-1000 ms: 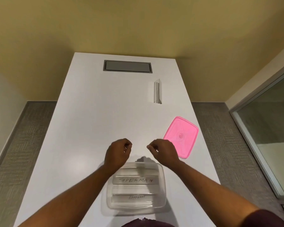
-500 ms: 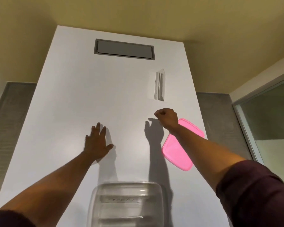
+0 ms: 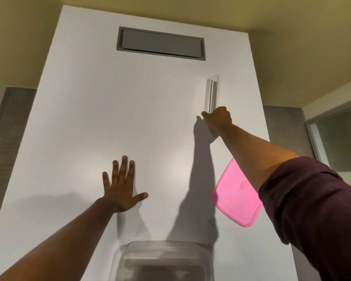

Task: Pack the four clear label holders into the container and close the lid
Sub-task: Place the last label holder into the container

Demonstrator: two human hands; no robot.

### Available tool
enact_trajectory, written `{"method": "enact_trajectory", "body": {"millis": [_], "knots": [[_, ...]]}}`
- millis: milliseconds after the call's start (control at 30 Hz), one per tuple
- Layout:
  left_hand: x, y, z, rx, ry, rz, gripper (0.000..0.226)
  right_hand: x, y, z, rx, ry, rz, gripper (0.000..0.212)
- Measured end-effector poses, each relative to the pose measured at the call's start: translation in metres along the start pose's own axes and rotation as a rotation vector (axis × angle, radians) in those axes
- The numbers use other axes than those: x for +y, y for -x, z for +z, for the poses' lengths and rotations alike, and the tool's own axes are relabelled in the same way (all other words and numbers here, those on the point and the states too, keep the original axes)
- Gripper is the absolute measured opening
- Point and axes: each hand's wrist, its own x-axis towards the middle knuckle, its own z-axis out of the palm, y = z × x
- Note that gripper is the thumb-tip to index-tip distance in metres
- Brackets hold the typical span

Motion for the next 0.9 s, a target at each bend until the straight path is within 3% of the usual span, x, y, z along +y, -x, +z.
{"method": "enact_trajectory", "body": {"millis": [133, 333, 433, 567, 667, 733, 833, 900], "knots": [[0.001, 0.001, -0.002, -0.004, 0.003, -0.006, 0.118, 0.002, 0.001, 0.004, 0.048, 0.053, -0.002, 0.031], [0.002, 0.002, -0.002, 0.005, 0.006, -0.003, 0.118, 0.008, 0.013, -0.006, 0.096, 0.033, 0.025, 0.012], [0.002, 0.002, -0.003, -0.003, 0.003, 0.000, 0.120, 0.023, 0.029, -0.007, 0.103, -0.117, 0.006, 0.011], [0.004, 0.002, -0.012, -0.051, -0.020, -0.005, 0.124, 0.047, 0.063, -0.003, -0.035, -0.474, 0.014, 0.023], [0.011, 0.007, -0.028, -0.058, -0.054, -0.006, 0.119, 0.061, 0.092, -0.011, -0.235, -0.657, -0.034, 0.006], [0.021, 0.014, -0.047, -0.015, 0.074, 0.006, 0.105, 0.068, 0.113, -0.021, -0.394, -0.744, -0.077, 0.022], [0.045, 0.033, -0.095, -0.041, 0.739, -0.046, 0.087, 0.074, 0.142, -0.035, -0.612, -0.812, -0.094, 0.030], [0.066, 0.050, -0.126, -0.074, 1.143, 0.024, 0.080, 0.074, 0.163, -0.041, -0.738, -0.850, -0.085, 0.035]]}}
